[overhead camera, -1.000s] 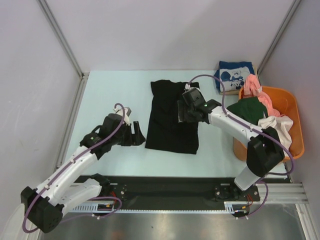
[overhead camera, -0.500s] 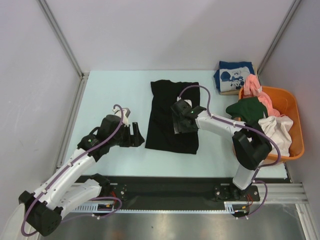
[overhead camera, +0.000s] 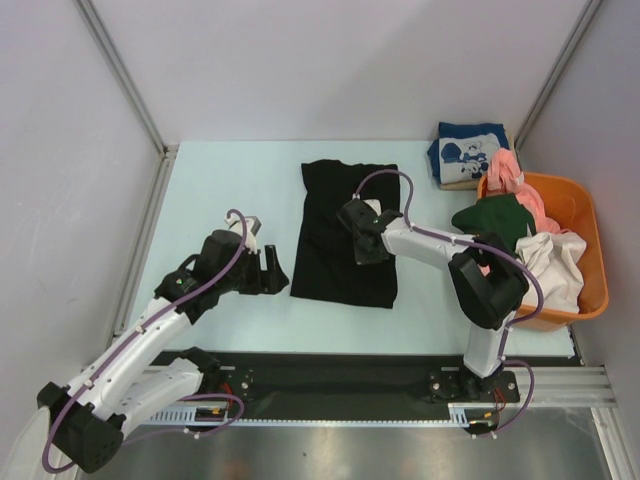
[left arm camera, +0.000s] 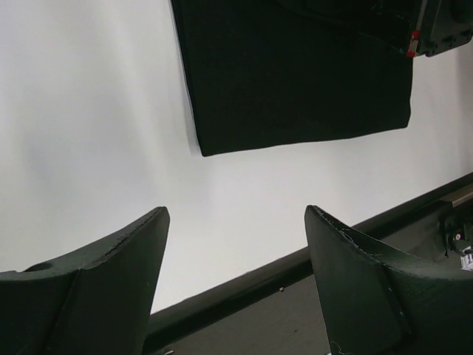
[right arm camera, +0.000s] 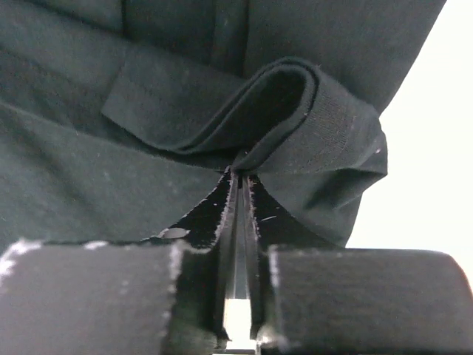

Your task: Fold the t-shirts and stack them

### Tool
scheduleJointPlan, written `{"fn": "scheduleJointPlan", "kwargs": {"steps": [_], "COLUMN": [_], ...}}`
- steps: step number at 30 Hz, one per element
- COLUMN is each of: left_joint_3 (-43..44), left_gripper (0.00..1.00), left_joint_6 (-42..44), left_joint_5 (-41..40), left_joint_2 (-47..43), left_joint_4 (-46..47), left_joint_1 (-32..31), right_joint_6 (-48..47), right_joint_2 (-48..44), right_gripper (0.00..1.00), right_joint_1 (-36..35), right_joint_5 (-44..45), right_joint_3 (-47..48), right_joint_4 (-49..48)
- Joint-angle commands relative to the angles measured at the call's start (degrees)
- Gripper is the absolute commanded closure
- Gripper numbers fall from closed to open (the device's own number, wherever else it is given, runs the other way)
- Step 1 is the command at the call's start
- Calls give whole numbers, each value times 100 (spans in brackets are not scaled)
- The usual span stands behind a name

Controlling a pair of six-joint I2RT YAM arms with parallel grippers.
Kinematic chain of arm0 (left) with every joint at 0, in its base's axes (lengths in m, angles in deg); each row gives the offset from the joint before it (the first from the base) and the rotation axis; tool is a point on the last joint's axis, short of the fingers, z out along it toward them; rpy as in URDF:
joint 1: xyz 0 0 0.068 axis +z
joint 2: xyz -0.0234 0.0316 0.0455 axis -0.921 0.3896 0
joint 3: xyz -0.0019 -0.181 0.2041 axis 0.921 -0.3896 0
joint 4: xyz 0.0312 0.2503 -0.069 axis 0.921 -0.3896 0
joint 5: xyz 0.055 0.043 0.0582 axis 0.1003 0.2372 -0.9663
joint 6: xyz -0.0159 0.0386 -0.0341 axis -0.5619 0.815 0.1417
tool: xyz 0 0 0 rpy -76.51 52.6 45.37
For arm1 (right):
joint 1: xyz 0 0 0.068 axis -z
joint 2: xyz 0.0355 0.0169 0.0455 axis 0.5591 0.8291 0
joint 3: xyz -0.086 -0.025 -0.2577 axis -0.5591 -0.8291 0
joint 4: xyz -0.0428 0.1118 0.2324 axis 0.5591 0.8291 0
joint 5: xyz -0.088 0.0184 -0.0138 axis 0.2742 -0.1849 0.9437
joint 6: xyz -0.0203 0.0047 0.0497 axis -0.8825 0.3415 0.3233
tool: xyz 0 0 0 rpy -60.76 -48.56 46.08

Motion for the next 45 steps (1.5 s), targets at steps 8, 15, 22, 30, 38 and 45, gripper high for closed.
{"fn": "scheduleJointPlan", "kwargs": {"steps": [8,15,22,30,38,45], "left_joint_3": [-31,-31,-40,-84,-1215,-1560], "left_gripper": [20,20,20,20,21,21], "left_joint_6": [106,114,106,-52,-1141,-1494], "left_joint_5": [26,17,8,-9,298,342], "left_joint_2": [-85,-67,38,214,372,1004], "left_joint_4": [178,178,178,221,1897,3094], "left_joint_1": [3,3,2,3,3,29], "right_joint_6": [-214,-539,-628,-408,259,1121], "right_joint_2": [-46,357,1122,326,-1977,-3508], "right_gripper": [100,100,38,20,18,18], "right_joint_1": [449,1142,1521,1539,1531,1373], "right_joint_5": [121,-169,-354,-512,-1713,-2700], "right_joint_3": [665,1683,2651,1521,-1220,-3445], "right_joint_4": [-125,-64,462,122,-704,-1688]}}
